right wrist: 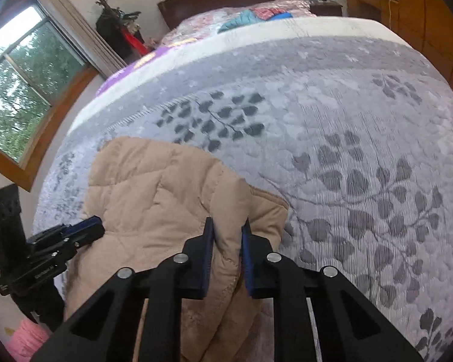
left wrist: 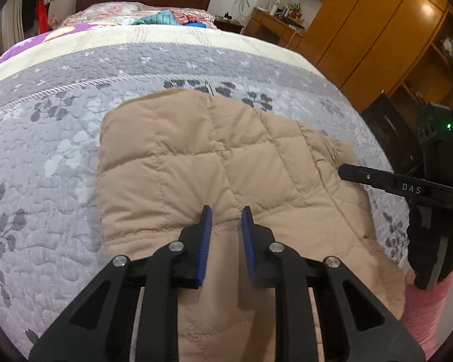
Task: Fold large clothes
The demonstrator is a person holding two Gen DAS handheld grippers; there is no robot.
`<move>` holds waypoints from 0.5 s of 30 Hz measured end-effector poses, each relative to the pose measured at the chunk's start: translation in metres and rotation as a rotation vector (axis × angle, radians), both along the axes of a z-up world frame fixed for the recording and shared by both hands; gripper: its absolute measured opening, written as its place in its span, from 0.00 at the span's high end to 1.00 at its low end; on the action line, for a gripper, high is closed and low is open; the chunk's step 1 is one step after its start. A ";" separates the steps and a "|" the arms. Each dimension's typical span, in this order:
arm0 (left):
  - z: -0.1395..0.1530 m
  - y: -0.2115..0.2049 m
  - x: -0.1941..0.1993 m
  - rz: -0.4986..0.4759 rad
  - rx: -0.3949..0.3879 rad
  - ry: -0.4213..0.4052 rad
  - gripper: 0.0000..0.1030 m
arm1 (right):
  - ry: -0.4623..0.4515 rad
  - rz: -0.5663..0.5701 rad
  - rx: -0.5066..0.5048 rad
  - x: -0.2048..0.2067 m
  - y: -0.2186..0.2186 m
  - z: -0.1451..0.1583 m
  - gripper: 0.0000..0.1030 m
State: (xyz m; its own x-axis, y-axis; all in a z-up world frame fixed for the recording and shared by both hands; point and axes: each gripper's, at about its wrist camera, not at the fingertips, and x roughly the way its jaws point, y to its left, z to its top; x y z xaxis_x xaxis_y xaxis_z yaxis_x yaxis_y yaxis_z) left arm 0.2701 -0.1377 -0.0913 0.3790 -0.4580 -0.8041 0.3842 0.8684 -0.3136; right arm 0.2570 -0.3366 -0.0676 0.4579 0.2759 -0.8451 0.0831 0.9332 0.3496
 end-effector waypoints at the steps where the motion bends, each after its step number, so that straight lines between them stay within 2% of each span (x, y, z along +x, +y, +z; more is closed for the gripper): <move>1: -0.004 -0.003 0.001 -0.010 0.012 0.000 0.82 | 0.012 -0.003 -0.003 0.000 0.001 -0.006 0.83; 5: -0.009 -0.001 0.010 -0.017 -0.011 0.047 0.82 | 0.032 -0.014 -0.005 0.002 0.002 -0.015 0.82; 9: 0.004 0.010 0.011 -0.002 -0.051 0.080 0.82 | 0.017 -0.040 -0.019 -0.004 0.001 0.005 0.76; 11: 0.019 0.018 0.003 0.018 -0.073 0.060 0.82 | -0.035 -0.057 -0.084 -0.016 0.005 0.026 0.76; 13: 0.037 0.022 -0.015 0.029 -0.054 -0.017 0.82 | -0.086 -0.064 -0.155 -0.027 0.013 0.043 0.74; 15: 0.045 0.018 -0.031 0.009 -0.045 -0.051 0.83 | -0.133 -0.020 -0.177 -0.040 0.031 0.059 0.74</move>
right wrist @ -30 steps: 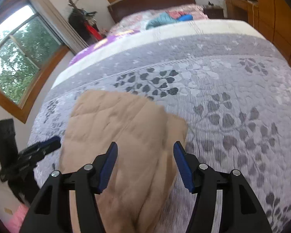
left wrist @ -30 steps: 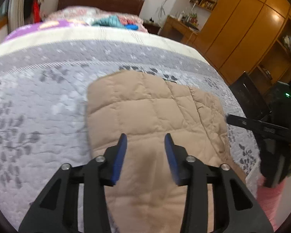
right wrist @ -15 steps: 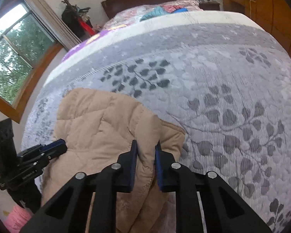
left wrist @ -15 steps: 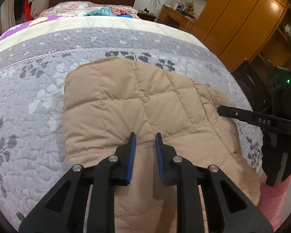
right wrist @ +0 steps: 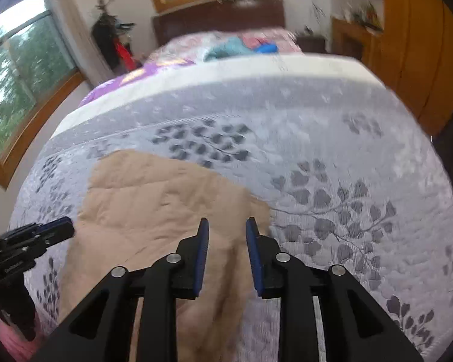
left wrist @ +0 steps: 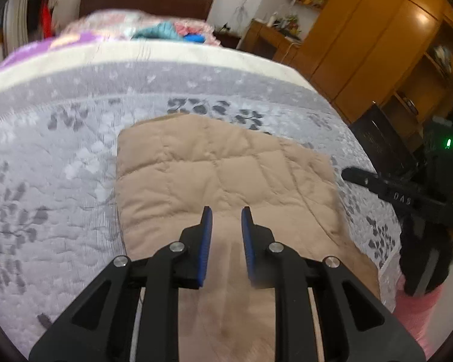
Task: Fold large clothes
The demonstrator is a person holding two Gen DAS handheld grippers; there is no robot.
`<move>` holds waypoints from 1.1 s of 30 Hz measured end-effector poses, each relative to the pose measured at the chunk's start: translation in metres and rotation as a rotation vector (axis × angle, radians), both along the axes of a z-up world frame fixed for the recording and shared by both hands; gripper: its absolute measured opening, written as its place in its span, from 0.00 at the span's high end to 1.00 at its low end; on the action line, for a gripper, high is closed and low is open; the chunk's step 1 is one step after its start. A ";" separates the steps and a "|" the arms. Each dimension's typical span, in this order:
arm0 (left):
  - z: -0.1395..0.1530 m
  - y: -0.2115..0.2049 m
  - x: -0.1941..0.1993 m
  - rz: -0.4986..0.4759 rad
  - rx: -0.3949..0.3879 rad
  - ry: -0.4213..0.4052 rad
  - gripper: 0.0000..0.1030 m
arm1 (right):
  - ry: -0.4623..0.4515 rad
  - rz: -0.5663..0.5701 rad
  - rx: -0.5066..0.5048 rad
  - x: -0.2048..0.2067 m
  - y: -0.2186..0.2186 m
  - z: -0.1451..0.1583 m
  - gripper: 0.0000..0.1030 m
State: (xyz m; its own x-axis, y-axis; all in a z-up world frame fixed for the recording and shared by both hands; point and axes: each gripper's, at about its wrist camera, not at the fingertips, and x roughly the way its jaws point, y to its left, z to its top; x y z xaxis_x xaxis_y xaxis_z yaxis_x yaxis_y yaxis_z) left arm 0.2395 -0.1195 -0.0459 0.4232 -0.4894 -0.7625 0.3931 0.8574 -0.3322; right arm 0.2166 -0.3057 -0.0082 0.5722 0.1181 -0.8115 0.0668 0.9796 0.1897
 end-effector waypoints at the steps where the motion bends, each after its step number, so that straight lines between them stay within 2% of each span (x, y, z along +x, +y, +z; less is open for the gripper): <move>1: 0.003 -0.003 -0.009 -0.024 -0.004 -0.006 0.83 | -0.004 0.024 0.006 -0.004 0.007 0.003 0.74; 4: 0.000 -0.013 -0.028 -0.059 0.007 -0.001 0.83 | 0.006 0.100 0.026 -0.018 0.034 0.003 0.76; 8: -0.018 -0.017 -0.035 -0.060 0.048 0.006 0.86 | 0.037 0.134 0.012 -0.030 0.057 -0.016 0.77; 13: -0.040 -0.018 -0.036 -0.053 0.076 0.010 0.89 | 0.085 0.116 0.034 -0.027 0.055 -0.051 0.78; 17: -0.051 -0.018 -0.036 -0.052 0.082 0.007 0.89 | 0.083 0.114 0.042 -0.030 0.054 -0.069 0.78; 21: -0.060 -0.016 -0.035 -0.050 0.076 0.008 0.90 | 0.062 0.116 0.010 -0.033 0.058 -0.077 0.78; 26: -0.064 -0.016 -0.035 -0.051 0.080 0.004 0.90 | 0.053 0.110 0.021 -0.034 0.057 -0.083 0.78; 33: -0.056 -0.015 -0.039 -0.052 0.083 -0.021 0.90 | 0.052 0.096 0.049 -0.032 0.052 -0.073 0.78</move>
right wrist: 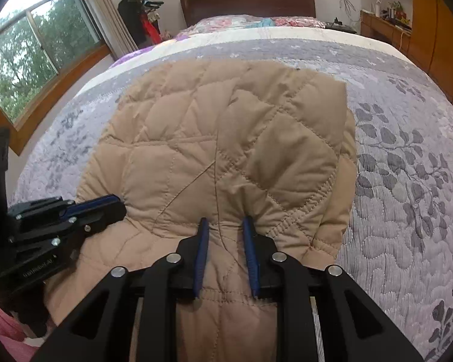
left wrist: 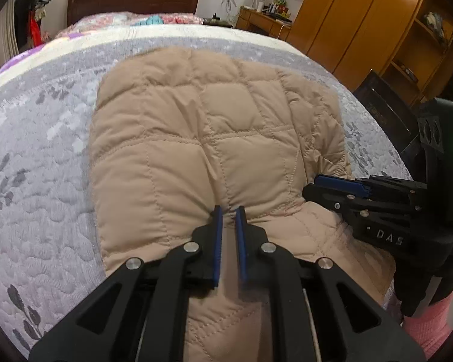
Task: Fold large clothes
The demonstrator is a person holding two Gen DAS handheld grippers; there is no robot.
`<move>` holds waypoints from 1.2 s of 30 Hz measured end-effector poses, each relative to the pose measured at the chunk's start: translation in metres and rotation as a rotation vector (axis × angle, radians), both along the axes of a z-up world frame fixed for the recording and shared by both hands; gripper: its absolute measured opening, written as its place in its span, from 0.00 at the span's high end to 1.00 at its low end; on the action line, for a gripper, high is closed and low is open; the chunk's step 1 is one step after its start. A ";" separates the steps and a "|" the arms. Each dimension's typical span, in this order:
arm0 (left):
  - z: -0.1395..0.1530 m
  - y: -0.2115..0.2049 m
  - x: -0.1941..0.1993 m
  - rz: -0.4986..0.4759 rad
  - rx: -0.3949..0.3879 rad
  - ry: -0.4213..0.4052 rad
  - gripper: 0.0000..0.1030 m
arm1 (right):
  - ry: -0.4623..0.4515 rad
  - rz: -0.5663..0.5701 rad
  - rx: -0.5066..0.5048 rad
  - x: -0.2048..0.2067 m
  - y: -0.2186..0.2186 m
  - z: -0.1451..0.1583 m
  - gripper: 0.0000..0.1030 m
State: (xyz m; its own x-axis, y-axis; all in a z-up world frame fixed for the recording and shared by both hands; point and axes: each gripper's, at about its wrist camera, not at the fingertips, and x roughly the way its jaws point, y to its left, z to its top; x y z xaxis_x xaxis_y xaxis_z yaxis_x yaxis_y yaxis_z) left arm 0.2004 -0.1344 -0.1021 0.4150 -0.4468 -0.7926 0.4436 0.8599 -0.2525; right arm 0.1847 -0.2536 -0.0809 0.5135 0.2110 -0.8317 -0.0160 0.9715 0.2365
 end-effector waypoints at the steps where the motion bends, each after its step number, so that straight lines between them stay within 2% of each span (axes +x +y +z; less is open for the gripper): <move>1: 0.005 0.000 -0.004 -0.005 0.007 -0.021 0.90 | -0.005 0.000 0.015 -0.001 -0.002 0.004 0.76; 4: 0.016 0.004 -0.009 -0.019 0.002 -0.035 0.89 | -0.031 0.005 0.053 -0.010 -0.012 0.018 0.71; 5: 0.020 0.006 -0.012 -0.021 -0.003 -0.033 0.84 | -0.048 0.004 0.066 -0.014 -0.017 0.025 0.63; 6: 0.024 0.010 -0.013 -0.022 -0.008 -0.033 0.76 | -0.060 0.000 0.074 -0.017 -0.019 0.030 0.60; 7: 0.028 0.015 -0.014 -0.019 -0.013 -0.035 0.71 | -0.073 -0.006 0.083 -0.021 -0.023 0.036 0.52; 9: 0.035 0.024 -0.017 -0.010 -0.013 -0.047 0.55 | -0.105 -0.017 0.098 -0.031 -0.034 0.049 0.41; 10: 0.038 0.029 -0.019 -0.008 -0.015 -0.055 0.51 | -0.114 -0.023 0.104 -0.035 -0.039 0.053 0.36; 11: 0.039 0.034 -0.020 0.001 -0.010 -0.061 0.43 | -0.119 -0.028 0.112 -0.038 -0.043 0.056 0.26; 12: 0.041 0.041 -0.021 0.012 -0.006 -0.067 0.41 | -0.121 -0.033 0.125 -0.041 -0.049 0.058 0.24; 16: 0.036 0.061 -0.016 0.031 -0.034 -0.032 0.37 | -0.093 -0.035 0.184 -0.046 -0.064 0.051 0.18; 23: 0.005 0.101 0.010 0.065 -0.193 0.154 0.28 | -0.006 -0.052 0.409 -0.042 -0.092 0.013 0.16; 26: -0.016 0.115 0.022 0.029 -0.327 0.267 0.28 | 0.031 -0.052 0.516 -0.040 -0.099 -0.007 0.15; 30: -0.037 0.118 0.034 -0.007 -0.454 0.363 0.26 | 0.050 -0.041 0.588 -0.036 -0.100 -0.024 0.15; 36: -0.052 0.103 0.040 -0.051 -0.505 0.406 0.22 | 0.097 -0.017 0.673 -0.025 -0.094 -0.052 0.14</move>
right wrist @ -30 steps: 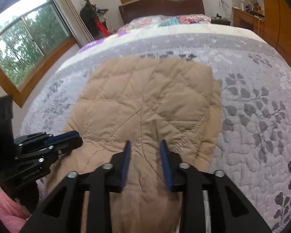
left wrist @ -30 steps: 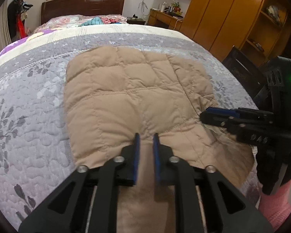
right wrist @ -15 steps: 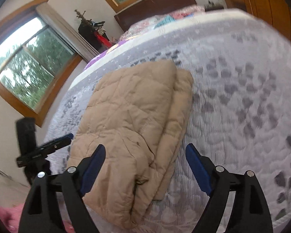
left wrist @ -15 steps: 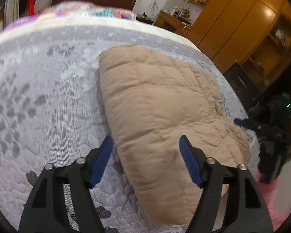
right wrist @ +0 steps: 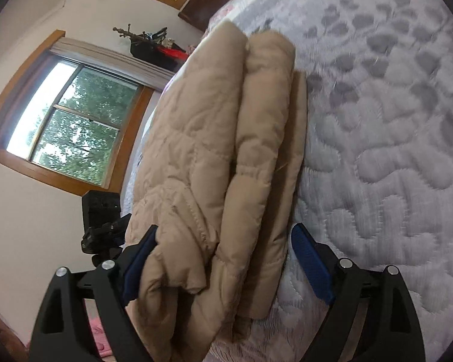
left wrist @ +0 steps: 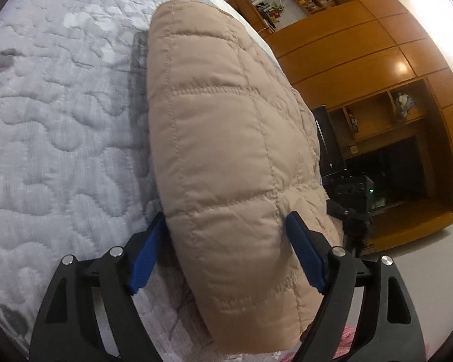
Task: Fold large clothes
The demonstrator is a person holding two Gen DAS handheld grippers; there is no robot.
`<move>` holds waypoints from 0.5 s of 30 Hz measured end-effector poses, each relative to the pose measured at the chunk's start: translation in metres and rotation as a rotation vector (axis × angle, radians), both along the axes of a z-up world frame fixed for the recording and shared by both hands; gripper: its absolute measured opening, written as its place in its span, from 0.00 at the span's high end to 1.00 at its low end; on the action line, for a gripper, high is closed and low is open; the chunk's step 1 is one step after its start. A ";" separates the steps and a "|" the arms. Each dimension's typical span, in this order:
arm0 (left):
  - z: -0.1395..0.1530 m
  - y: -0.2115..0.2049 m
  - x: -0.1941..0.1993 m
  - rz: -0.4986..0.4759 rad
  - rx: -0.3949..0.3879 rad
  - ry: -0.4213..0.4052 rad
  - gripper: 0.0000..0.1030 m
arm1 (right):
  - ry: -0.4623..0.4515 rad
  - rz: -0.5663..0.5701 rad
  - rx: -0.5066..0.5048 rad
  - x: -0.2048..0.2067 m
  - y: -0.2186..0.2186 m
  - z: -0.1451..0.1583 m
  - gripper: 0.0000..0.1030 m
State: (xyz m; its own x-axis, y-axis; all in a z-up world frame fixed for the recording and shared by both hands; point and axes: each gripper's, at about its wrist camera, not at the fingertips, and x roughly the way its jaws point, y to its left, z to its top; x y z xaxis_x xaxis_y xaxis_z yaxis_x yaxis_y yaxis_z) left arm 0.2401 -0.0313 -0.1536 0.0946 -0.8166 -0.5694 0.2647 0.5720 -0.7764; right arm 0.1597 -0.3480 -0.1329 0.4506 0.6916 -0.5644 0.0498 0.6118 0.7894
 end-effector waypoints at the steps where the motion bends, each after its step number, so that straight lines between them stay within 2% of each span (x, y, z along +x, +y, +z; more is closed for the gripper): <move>1: 0.001 -0.002 0.000 -0.004 0.005 -0.007 0.22 | -0.010 0.004 -0.008 0.002 0.002 0.000 0.14; 3: 0.004 -0.011 -0.002 -0.014 0.021 -0.030 0.20 | -0.025 0.018 -0.017 0.003 0.008 0.001 0.15; 5: 0.008 -0.019 -0.002 -0.015 0.042 -0.046 0.20 | -0.033 0.033 -0.035 0.006 0.018 0.001 0.21; 6: 0.010 -0.023 -0.004 -0.015 0.056 -0.063 0.22 | -0.035 0.037 -0.046 0.006 0.021 0.002 0.24; 7: 0.011 -0.023 -0.006 -0.014 0.061 -0.076 0.25 | -0.040 0.042 -0.052 0.006 0.024 0.002 0.31; 9: 0.016 -0.026 -0.009 -0.017 0.073 -0.111 0.36 | -0.047 0.042 -0.034 0.006 0.024 0.003 0.39; 12: 0.023 -0.026 -0.013 -0.002 0.065 -0.137 0.46 | -0.094 0.040 -0.050 0.004 0.028 0.015 0.56; 15: 0.033 -0.025 -0.018 0.015 0.052 -0.179 0.53 | -0.158 0.050 -0.108 0.000 0.037 0.036 0.61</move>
